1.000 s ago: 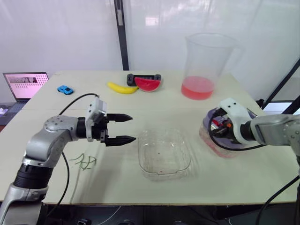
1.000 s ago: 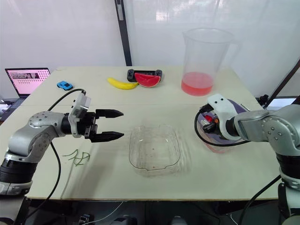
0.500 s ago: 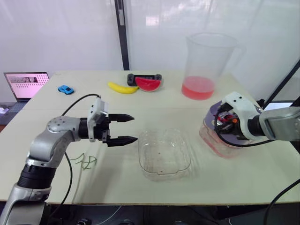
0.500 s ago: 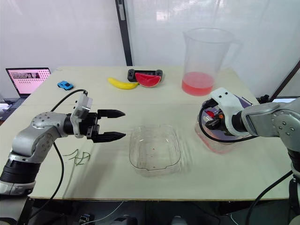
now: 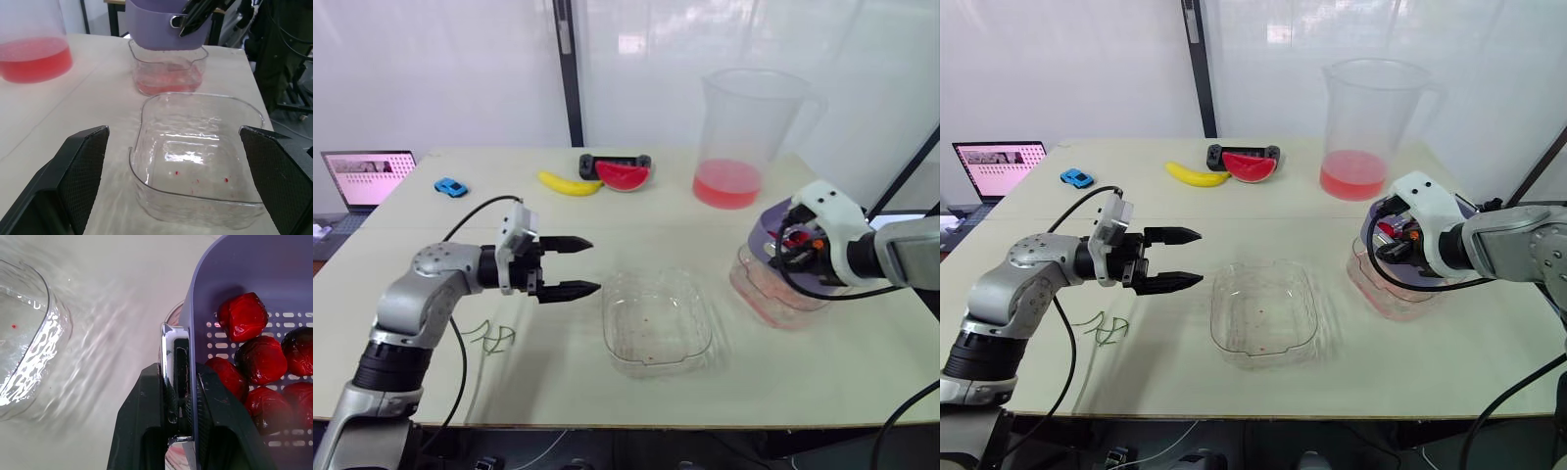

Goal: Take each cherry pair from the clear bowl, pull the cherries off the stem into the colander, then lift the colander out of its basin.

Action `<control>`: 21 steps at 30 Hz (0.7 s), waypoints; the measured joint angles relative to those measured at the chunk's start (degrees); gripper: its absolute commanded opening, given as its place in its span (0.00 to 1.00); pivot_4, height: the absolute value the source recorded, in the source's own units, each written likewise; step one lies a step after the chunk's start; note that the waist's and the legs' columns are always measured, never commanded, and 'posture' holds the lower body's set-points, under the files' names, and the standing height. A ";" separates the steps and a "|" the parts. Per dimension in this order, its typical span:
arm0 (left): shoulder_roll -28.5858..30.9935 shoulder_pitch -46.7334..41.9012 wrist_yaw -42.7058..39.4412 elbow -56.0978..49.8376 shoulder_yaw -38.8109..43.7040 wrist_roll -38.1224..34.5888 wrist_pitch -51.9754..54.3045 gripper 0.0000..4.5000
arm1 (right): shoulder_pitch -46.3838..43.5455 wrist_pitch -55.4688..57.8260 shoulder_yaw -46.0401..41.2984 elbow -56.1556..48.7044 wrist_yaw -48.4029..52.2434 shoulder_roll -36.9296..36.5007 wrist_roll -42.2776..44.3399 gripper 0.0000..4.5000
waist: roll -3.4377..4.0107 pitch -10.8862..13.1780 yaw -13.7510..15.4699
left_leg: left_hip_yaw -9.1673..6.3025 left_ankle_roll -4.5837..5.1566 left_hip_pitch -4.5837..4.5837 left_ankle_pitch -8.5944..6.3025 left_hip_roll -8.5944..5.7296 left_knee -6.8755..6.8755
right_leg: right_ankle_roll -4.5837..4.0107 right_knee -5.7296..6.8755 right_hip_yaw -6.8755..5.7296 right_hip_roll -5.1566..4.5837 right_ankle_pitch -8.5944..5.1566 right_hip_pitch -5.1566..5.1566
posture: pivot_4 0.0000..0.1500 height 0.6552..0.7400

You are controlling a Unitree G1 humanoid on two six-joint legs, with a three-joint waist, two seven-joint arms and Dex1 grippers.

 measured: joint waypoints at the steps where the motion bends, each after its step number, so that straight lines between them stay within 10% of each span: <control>1: 0.00 0.00 0.05 0.00 0.00 -0.02 0.03 1.00 | 0.00 0.00 -0.46 0.46 0.04 0.00 -0.01 0.05 | 0.00 0.00 0.00 | 0.00 0.00 0.00 0.00 0.00 0.00 | 0.00 0.00 0.00 0.00 0.00 0.00 | 1.00 1.00; 21: -0.03 -0.05 1.27 0.40 0.09 -0.07 2.16 1.00 | 3.50 -0.01 -12.99 8.43 4.49 5.90 0.06 0.05 | 0.00 0.00 0.07 | 0.04 0.00 0.00 0.00 -0.01 0.01 | 0.00 0.03 0.00 0.00 0.00 0.00 | 1.00 1.00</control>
